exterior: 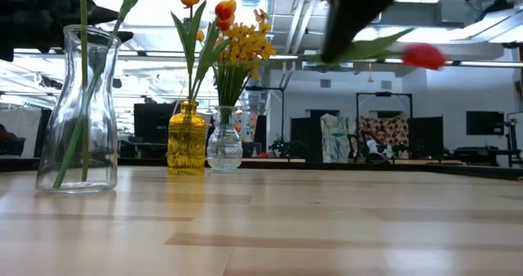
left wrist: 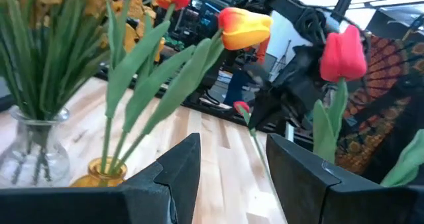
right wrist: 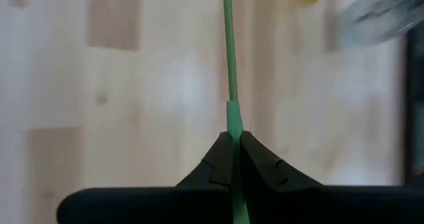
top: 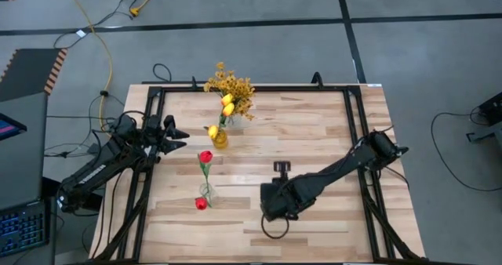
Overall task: Sort flowers into vase by color
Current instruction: Put the red tulip into the bottom transparent vase
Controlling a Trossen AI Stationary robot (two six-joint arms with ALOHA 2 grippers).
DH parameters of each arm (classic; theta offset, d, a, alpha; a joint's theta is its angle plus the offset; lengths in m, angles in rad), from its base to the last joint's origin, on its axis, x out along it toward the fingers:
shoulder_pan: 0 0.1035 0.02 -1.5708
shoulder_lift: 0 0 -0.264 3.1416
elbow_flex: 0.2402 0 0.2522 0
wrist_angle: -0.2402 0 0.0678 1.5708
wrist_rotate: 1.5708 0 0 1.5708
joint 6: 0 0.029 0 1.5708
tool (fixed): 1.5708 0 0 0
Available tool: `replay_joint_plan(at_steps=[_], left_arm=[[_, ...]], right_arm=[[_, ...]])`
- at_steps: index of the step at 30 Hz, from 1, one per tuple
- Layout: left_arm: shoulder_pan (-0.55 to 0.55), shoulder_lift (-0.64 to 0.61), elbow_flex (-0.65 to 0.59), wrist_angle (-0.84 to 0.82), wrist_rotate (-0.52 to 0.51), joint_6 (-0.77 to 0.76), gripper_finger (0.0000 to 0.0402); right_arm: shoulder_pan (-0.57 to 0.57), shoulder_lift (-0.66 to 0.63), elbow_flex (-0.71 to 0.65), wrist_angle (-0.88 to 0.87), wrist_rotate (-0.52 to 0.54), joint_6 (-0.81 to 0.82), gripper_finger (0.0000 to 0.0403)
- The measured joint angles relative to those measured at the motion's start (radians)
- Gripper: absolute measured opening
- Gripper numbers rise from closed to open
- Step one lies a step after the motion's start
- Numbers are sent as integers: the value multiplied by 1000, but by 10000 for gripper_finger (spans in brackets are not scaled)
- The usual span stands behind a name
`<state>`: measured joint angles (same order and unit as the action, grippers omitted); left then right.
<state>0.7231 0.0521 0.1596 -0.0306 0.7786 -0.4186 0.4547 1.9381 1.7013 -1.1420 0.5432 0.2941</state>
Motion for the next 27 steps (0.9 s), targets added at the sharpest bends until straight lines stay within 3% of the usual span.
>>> replay_joint_plan(at_steps=[5,16,27], left_arm=[[0,0,0,0,-23,14,160],[0,0,0,-1,-61,17,160],[0,0,0,-1,-73,16,160]], right_arm=[[-55,0,19,1,87,-163,40],[-159,0,19,-1,90,-322,40],[-237,0,19,144,97,-438,40]])
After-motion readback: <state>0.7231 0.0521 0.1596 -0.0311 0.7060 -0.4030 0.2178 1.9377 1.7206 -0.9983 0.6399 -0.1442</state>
